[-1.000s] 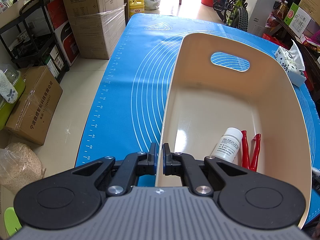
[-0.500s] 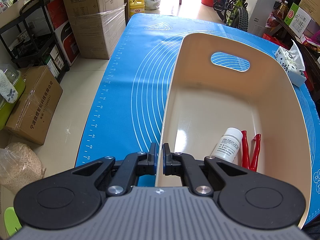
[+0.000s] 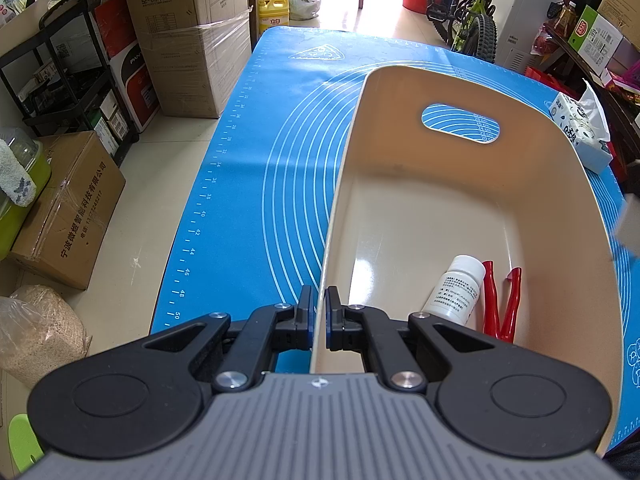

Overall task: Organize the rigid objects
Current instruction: 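Carry the white block into the basket and release it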

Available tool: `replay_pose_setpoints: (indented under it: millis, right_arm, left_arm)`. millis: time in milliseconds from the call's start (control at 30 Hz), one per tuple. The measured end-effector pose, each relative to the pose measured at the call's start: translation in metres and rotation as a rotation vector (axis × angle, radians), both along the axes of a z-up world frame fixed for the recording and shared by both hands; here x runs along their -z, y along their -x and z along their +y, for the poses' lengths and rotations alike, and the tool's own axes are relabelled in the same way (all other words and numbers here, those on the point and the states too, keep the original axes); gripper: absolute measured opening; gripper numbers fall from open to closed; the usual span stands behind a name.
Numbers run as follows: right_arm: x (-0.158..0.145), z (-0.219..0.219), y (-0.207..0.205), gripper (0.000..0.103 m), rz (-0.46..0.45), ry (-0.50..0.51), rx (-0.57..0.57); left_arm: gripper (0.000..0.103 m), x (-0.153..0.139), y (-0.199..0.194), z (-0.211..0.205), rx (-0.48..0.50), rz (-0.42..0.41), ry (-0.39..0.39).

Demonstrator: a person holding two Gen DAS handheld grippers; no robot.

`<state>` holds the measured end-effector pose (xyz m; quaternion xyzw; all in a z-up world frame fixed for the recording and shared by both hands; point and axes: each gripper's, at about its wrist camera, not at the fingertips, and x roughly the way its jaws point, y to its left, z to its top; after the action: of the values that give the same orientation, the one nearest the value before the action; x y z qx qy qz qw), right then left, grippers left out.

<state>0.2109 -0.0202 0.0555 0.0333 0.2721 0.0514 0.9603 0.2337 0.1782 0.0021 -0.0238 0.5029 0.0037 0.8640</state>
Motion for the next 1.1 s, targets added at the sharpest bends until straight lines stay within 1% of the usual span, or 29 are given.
replay_pose_setpoints:
  millis: [100, 333, 467, 600, 733, 800, 867, 933, 1100]
  right_arm:
    - [0.010, 0.020, -0.007, 0.052, 0.037, 0.015, -0.067]
    - [0.034, 0.052, -0.017, 0.052, 0.135, 0.046, -0.147]
    - [0.047, 0.065, -0.022, 0.052, 0.217, 0.078, -0.184]
    - [0.063, 0.072, -0.029, 0.052, 0.326, 0.109, -0.207]
    - [0.074, 0.070, -0.036, 0.052, 0.404, 0.106, -0.199]
    - [0.074, 0.070, -0.036, 0.051, 0.417, 0.095, -0.205]
    - [0.071, 0.071, -0.033, 0.051, 0.409, 0.099, -0.214]
    - [0.066, 0.069, -0.030, 0.057, 0.392, 0.095, -0.211]
    - [0.046, 0.050, -0.027, 0.060, 0.334, 0.021, -0.202]
  left_arm:
    - [0.007, 0.000, 0.000, 0.000, 0.001, 0.000, 0.000]
    - [0.007, 0.000, 0.000, 0.000, 0.000, 0.000, 0.000]
    - [0.007, 0.000, 0.000, 0.000, 0.000, 0.000, 0.000]
    - [0.007, 0.000, 0.000, 0.000, 0.000, 0.000, 0.000]
    - [0.006, -0.001, 0.000, -0.001, 0.002, -0.002, 0.000]
    - [0.006, -0.001, 0.000, -0.001, 0.001, 0.000, 0.001]
    - [0.006, -0.001, 0.000, -0.001, 0.002, 0.001, 0.000]
    - [0.006, -0.001, 0.000, -0.001, 0.002, 0.001, -0.002]
    - [0.006, -0.001, -0.001, -0.001, 0.001, 0.001, -0.001]
